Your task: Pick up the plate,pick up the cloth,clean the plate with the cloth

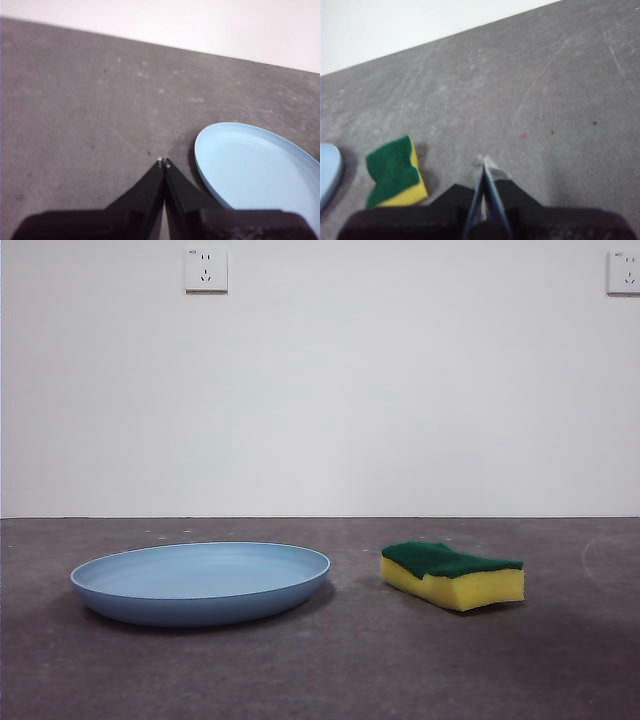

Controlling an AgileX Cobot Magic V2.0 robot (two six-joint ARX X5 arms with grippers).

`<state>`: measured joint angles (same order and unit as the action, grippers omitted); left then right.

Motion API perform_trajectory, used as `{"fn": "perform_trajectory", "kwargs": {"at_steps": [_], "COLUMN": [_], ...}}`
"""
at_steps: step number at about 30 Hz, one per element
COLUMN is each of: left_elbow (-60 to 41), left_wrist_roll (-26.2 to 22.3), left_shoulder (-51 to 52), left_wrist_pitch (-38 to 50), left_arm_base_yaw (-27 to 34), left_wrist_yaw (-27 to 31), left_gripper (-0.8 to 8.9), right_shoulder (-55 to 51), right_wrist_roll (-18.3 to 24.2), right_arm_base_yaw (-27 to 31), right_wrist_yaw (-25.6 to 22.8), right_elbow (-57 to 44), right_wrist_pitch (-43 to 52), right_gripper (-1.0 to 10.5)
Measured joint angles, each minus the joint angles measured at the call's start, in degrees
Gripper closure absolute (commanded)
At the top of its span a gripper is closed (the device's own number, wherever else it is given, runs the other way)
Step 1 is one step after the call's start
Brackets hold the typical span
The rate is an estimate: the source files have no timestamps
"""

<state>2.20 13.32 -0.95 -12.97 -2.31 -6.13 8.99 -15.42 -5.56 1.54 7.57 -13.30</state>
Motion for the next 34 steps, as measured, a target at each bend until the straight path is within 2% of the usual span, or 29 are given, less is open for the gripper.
{"fn": "perform_trajectory", "kwargs": {"at_steps": [4, 7, 16, 19, 24, 26, 27, 30, 31, 34], "left_elbow": [3.1, 7.0, 20.5, 25.9, 34.6, 37.0, 38.1, 40.3, 40.9, 42.0], "left_wrist_roll": [1.3, 1.4, 1.0, -0.5, -2.5, -3.1, -3.3, -3.7, -3.7, -3.6], "left_shoulder": [-3.2, -7.0, -23.6, -29.6, -39.4, -42.6, -44.2, -48.0, -48.8, -51.3], "left_wrist_pitch": [-1.6, -1.5, -2.0, -3.7, -8.8, -10.4, -11.0, -11.1, -11.0, -11.1], "left_arm_base_yaw": [0.0, 0.0, 0.0, 0.0, 0.0, 0.0, 0.0, 0.0, 0.0, 0.0], "left_wrist_yaw": [0.0, 0.0, -0.7, -3.6, -10.4, -13.2, -14.7, -18.1, -18.6, -19.1], "left_gripper": [8.19, 8.19, 8.19, 8.19, 8.13, 8.04, 7.55, 4.74, 4.30, 4.31], "right_shoulder": [7.8, 14.6, 32.3, 36.5, 41.6, 42.8, 43.4, 44.5, 44.6, 44.6], "right_wrist_roll": [-0.6, -0.7, 0.0, 1.4, 6.0, 7.4, 8.1, 9.3, 9.4, 9.5], "right_arm_base_yaw": [0.0, 0.0, 0.0, 0.0, 0.0, 0.0, 0.0, 0.0, 0.0, 0.0], "right_wrist_yaw": [0.0, 2.0, 14.3, 17.8, 22.5, 23.0, 23.4, 23.6, 23.6, 23.6], "right_elbow": [6.3, 11.8, 26.8, 30.6, 35.6, 36.7, 37.2, 37.9, 38.0, 38.0], "right_wrist_pitch": [-0.8, -2.8, -6.7, -8.8, -12.8, -14.1, -14.7, -15.4, -15.5, -15.6], "right_gripper": [9.6, 9.6, 9.5, 9.5, 9.4, 8.9, 8.3, 6.0, 5.5, 5.3]}}
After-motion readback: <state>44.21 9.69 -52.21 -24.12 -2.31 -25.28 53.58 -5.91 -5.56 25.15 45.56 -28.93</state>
